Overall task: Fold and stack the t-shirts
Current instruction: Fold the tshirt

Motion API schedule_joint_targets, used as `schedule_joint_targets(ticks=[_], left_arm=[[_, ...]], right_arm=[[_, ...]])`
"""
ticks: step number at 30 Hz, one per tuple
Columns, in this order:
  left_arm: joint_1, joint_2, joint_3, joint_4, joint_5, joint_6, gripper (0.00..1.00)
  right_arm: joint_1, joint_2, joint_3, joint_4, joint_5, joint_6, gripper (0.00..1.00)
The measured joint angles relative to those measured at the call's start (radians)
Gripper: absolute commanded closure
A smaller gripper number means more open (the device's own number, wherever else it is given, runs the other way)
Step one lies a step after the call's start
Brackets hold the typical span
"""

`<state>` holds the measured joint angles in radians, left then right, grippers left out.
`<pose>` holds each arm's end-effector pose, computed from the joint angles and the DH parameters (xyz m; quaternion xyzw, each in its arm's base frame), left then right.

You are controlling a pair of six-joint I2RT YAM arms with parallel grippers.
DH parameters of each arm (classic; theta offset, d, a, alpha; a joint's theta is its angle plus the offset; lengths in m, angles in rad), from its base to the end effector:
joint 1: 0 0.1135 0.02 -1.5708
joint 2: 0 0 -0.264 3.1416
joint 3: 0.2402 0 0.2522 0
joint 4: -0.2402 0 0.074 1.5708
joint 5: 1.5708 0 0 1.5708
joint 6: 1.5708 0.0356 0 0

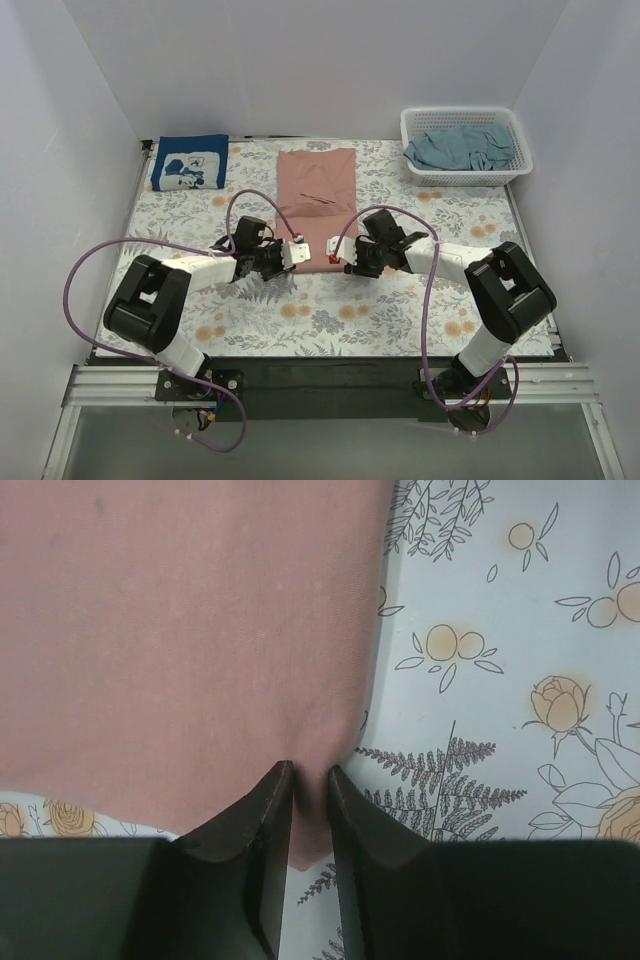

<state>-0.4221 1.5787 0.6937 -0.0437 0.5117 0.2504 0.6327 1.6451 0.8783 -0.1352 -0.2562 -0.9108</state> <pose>0.2543 -0.1333 0.1418 0.3783 0.8403 -0.2654 0.2836 0.2567 0.1994 0.1649 -0.6834 0.6422 0.0744 0.3391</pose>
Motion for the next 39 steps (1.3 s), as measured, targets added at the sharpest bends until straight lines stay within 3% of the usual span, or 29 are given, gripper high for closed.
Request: schedule_joint_targets(ticks=[1, 3, 4, 6, 7, 14, 22, 26, 33, 39], left_arm=[[-0.001, 0.002, 0.000, 0.003, -0.001, 0.003, 0.82], [-0.001, 0.006, 0.002, 0.003, -0.004, 0.003, 0.93], [-0.001, 0.011, 0.004, 0.004, -0.004, 0.005, 0.99], [-0.001, 0.019, 0.017, -0.002, -0.006, 0.005, 1.00], [-0.001, 0.020, 0.021, -0.006, -0.007, 0.004, 1.00], [0.003, 0.003, 0.082, -0.109, -0.012, -0.045, 1.00], [0.034, -0.023, 0.368, -0.266, -0.001, -0.083, 1.00], [0.050, -0.023, 0.442, -0.295, 0.001, -0.083, 1.00], [0.052, -0.107, 0.404, -0.435, 0.056, -0.096, 1.00], [0.044, -0.416, 0.334, -0.616, 0.171, -0.190, 1.00]], right_arm=[[0.003, 0.000, -0.006, 0.006, 0.003, -0.006, 0.55], [0.016, 0.000, -0.016, 0.026, 0.008, -0.017, 0.63], [0.023, 0.002, -0.021, 0.037, 0.010, -0.025, 0.78], [0.032, 0.008, -0.025, 0.045, 0.012, -0.039, 0.96], [0.037, 0.011, -0.025, 0.050, 0.018, -0.042, 0.99], [0.029, 0.013, 0.045, -0.050, 0.028, -0.023, 0.99], [-0.055, 0.011, 0.412, -0.261, -0.003, -0.008, 0.99], [-0.075, 0.008, 0.505, -0.297, -0.011, -0.009, 0.99], [-0.058, -0.075, 0.433, -0.465, -0.071, -0.009, 0.99], [0.033, -0.367, 0.278, -0.592, -0.134, 0.000, 0.99]])
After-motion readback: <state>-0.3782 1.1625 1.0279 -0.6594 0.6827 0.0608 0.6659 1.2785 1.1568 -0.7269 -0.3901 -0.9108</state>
